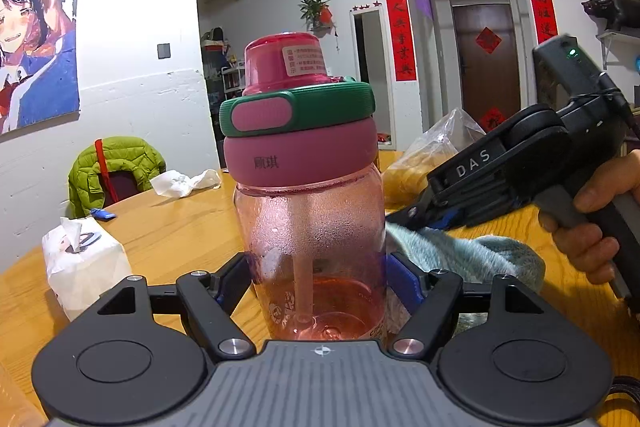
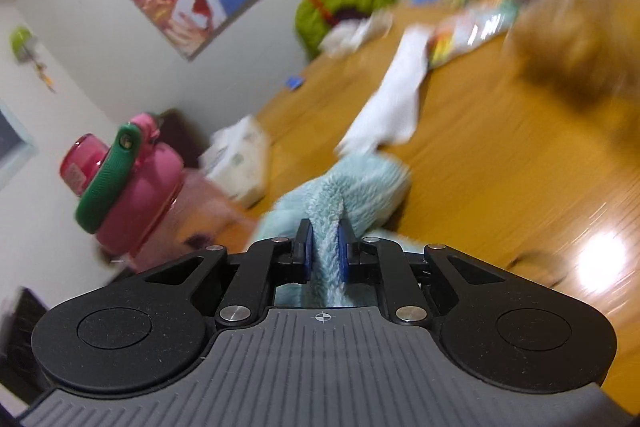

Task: Clean container
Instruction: 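Hold the pink bottle with the left gripper while the right gripper wipes its side with the blue towel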

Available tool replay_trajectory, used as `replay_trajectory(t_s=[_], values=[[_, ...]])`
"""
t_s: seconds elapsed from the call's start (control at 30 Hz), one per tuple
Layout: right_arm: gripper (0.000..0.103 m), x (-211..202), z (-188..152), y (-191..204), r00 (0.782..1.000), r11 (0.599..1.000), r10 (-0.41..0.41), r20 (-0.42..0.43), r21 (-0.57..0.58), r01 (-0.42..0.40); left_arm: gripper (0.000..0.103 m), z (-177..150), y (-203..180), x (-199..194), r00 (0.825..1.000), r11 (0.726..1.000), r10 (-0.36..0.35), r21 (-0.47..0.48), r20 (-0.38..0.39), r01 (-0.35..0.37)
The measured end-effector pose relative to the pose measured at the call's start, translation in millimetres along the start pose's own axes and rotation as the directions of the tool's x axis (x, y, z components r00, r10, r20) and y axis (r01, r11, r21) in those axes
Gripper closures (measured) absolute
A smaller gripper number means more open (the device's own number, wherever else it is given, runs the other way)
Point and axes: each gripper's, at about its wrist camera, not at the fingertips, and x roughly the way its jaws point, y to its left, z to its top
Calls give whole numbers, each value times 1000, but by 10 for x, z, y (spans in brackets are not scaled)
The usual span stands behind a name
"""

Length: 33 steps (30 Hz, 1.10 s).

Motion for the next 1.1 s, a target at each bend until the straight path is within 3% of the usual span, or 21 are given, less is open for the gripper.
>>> replay_trajectory(t_s=[0.1, 0.2, 0.33, 0.53, 0.57, 0.63, 0.7, 0.73, 0.83, 0.87, 0.9, 0.97, 1.07, 1.1], values=[[62, -128, 39, -20, 998, 998, -59, 34, -29, 60, 31, -2, 2, -1, 1000, 1000, 0, -1, 0, 0], [56, -266, 76, -80, 996, 999, -47, 74, 11, 46, 31, -5, -6, 3, 1000, 1000, 1, 4, -3, -1], [37, -254, 102, -100, 998, 999, -30, 46, 13, 30, 31, -12, -1, 9, 1000, 1000, 0, 3, -9, 0], [23, -170, 80, 31, 999, 998, -30, 13, -49, 30, 31, -8, 5, -7, 1000, 1000, -1, -2, -12, 1], [25, -166, 72, 57, 1000, 998, -25, 11, -64, 26, 31, -8, 17, -13, 1000, 1000, -2, -2, -12, 2], [50, -147, 49, 115, 999, 994, -33, 4, -101, 33, 31, -11, 45, -8, 1000, 1000, -4, -2, -12, 4], [66, -76, 13, 150, 998, 989, -68, -14, -129, 66, 31, -9, 45, -7, 1000, 1000, -4, -2, -11, 4], [82, -44, -4, 162, 996, 987, -81, -22, -140, 77, 31, -9, 50, -8, 1000, 1000, -5, -2, -11, 5], [95, -112, -2, 200, 997, 988, -72, 39, -136, 77, 31, -7, 56, -8, 1000, 1000, -5, -2, -11, 5], [95, -215, 16, 217, 992, 989, -64, 107, -124, 77, 31, -8, 56, -8, 1000, 1000, -5, -2, -11, 5], [97, -346, 35, 234, 981, 991, -44, 189, -113, 66, 31, -8, 55, -8, 1000, 1000, -5, -3, -11, 5], [100, -642, 39, 255, 926, 995, 9, 379, -96, 30, 31, -8, 50, -6, 1000, 1000, -4, -3, -11, 4], [100, -921, 9, 243, 853, 994, 84, 516, -103, -36, 31, -10, 41, 1, 1000, 1000, -3, -3, -10, 3], [100, -932, 6, 243, 859, 995, 73, 506, -93, -29, 31, -12, 41, 5, 1000, 1000, -4, -4, -10, 4]])
